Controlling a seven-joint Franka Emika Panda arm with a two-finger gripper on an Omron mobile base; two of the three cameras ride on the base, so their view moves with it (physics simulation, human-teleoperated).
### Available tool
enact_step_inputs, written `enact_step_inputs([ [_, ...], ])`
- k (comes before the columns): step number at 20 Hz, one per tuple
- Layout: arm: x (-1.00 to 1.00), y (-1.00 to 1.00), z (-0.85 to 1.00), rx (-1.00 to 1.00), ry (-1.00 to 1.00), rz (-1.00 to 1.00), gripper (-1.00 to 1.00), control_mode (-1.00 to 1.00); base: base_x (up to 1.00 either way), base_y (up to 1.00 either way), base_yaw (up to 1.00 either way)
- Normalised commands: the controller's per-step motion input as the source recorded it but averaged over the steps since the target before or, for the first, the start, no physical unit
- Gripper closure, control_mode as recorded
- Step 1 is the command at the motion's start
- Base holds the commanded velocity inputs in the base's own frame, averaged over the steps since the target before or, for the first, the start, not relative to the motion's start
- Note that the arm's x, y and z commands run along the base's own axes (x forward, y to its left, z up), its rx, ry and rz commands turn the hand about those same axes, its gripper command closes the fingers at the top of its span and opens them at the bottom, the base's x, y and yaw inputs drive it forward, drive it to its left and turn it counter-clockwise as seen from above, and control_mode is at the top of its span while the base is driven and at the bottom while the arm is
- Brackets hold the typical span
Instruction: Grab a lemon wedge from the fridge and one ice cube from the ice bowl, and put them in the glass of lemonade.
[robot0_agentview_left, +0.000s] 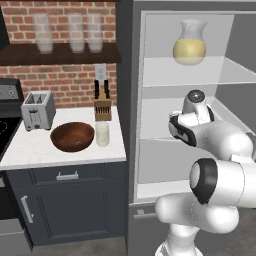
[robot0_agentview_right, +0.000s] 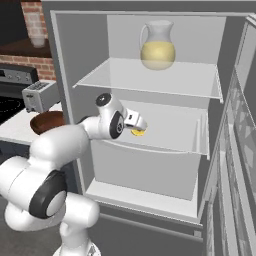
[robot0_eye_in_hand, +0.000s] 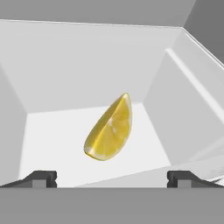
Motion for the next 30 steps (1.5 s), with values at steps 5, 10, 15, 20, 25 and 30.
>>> enact_step_inputs([
  [5,0.29,0.00,-0.12,0.00,0.00,0.00,-1.00,-1.00,0.00,0.00,0.00],
  [10,0.22,0.00,-0.18,0.00,0.00,0.00,-1.00,-1.00,0.00,0.00,0.00],
  [15,0.03,-0.06,-0.26,0.00,0.00,0.00,-1.00,-1.00,0.00,0.00,0.00],
  [20,0.00,-0.18,-0.12,0.00,0.00,0.00,-1.00,-1.00,0.00,0.00,0.00],
  [25,0.00,-0.05,0.00,0.00,0.00,0.00,-1.00,-1.00,0.00,0.00,0.00],
  [30,0.15,0.00,0.00,0.00,0.00,0.00,-1.00,-1.00,0.00,0.00,0.00],
])
